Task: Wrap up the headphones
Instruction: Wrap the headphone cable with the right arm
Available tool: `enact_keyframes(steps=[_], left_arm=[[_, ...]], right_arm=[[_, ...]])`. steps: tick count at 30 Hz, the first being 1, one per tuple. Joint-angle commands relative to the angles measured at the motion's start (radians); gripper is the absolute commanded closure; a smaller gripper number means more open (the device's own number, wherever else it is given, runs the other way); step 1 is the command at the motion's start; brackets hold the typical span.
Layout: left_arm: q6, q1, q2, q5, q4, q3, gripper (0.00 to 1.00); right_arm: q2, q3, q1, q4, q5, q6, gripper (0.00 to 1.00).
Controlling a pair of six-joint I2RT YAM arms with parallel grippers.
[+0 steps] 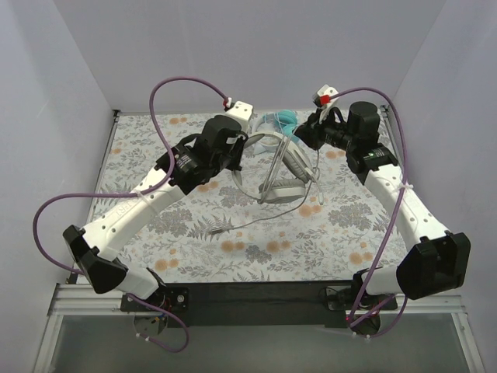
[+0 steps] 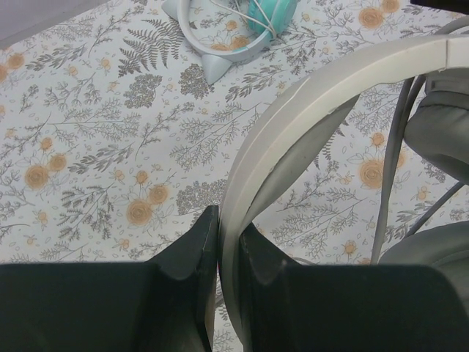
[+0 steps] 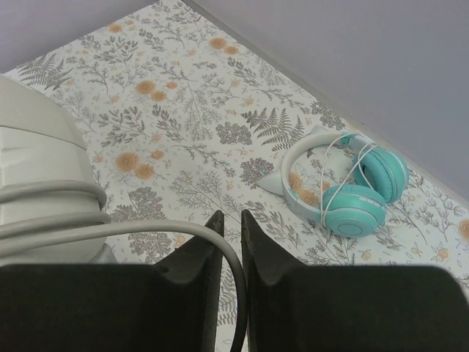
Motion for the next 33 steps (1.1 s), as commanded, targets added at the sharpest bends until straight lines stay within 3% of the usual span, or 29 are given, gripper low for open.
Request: enact_keyframes(steps=[1, 9, 16, 33], left_arm=[[-0.032, -0.006, -0.098, 0.044, 0.067, 0.064, 1.0], [-0.032, -0.006, -0.118, 0.067, 0.087, 0.062, 1.0], [-0.04, -0.006, -0.13, 0.087, 0.1, 0.078, 1.0], [-0.06, -0.006, -0.156, 0.112, 0.116, 0.128, 1.0]], right_arm=[[0.017, -0.031, -0.025, 0.08, -0.024, 0.041, 0.8], [0.102, -0.032, -0.077, 0.229, -0.237, 0.186, 0.74], [0.185, 0.006, -0.095, 0.292, -0.326, 0.266, 0.74], [0.328, -0.025, -0.109, 0.526, -0.406, 0.45, 0.75]])
